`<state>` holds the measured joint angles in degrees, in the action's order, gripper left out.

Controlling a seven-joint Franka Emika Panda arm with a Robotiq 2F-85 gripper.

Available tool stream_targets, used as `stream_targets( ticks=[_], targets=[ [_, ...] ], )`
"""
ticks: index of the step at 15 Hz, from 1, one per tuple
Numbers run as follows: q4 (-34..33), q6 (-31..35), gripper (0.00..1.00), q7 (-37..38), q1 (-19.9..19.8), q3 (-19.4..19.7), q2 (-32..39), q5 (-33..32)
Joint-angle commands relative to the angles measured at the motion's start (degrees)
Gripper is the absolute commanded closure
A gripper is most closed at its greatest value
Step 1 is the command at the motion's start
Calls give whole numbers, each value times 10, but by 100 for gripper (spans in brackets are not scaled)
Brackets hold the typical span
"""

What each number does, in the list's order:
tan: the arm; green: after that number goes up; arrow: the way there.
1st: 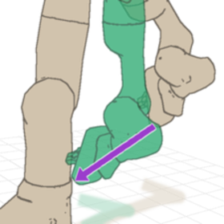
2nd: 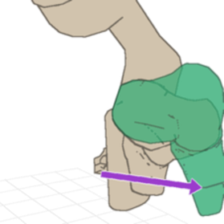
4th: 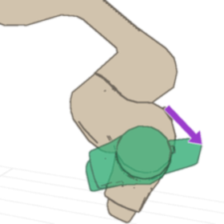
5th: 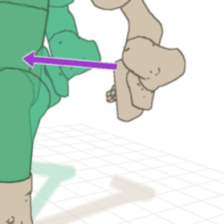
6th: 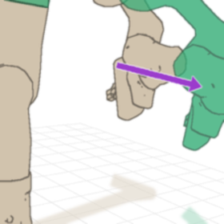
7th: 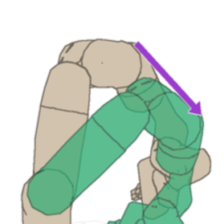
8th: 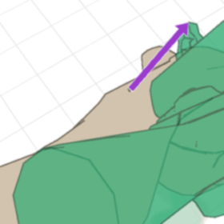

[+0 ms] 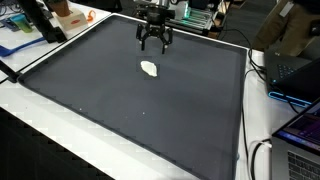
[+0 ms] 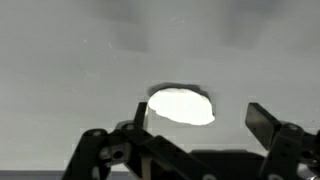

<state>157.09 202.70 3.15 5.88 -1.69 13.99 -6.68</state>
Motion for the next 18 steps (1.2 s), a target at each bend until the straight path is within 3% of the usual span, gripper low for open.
stream_targets(
  ticks=[1, 8, 9, 18],
  targets=[
    [2, 37, 0, -36, 6, -5, 14, 29],
    [1, 126, 0, -62, 24, -12, 34, 64],
    [0, 102, 0, -52, 8, -15, 22, 43],
    [-37, 108, 0, -58, 16, -19, 45, 49]
  ],
)
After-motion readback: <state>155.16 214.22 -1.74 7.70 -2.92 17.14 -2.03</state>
